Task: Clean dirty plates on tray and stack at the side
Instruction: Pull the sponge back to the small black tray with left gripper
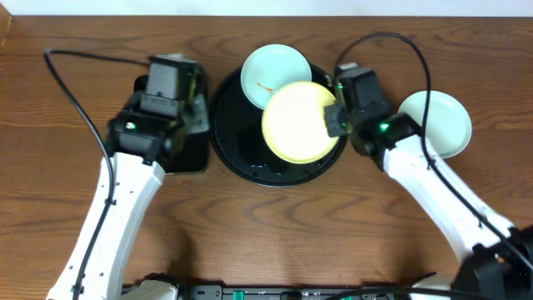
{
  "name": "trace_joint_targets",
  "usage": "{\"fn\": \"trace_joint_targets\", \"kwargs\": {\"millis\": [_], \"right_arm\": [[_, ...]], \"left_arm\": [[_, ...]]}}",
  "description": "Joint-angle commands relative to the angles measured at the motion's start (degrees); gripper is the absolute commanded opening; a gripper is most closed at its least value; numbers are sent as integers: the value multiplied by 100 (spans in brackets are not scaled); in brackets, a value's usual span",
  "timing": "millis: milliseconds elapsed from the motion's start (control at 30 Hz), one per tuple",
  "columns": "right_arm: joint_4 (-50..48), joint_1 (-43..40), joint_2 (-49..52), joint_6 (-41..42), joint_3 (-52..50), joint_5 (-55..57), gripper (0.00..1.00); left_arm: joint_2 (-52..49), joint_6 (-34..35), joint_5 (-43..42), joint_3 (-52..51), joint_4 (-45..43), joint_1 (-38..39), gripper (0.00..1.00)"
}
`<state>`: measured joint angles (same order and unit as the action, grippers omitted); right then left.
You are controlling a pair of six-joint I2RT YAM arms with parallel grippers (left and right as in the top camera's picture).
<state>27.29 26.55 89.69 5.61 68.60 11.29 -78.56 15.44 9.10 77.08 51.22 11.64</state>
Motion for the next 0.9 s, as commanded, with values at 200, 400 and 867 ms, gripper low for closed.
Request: {"fn": "trace_joint_targets", "kwargs": {"millis": [200, 400, 867], "right_arm": [[-918, 1316, -48, -1403, 125, 4072, 1], [-1904, 1919, -48, -1943, 122, 5493, 1], [-2026, 1845, -50, -1180, 103, 4754, 1]], "left_arm": [[-81, 160, -378, -310, 407, -614, 8], [-81, 162, -522, -597, 356, -627, 8], [-81, 162, -1003, -841, 227, -627, 8]]}}
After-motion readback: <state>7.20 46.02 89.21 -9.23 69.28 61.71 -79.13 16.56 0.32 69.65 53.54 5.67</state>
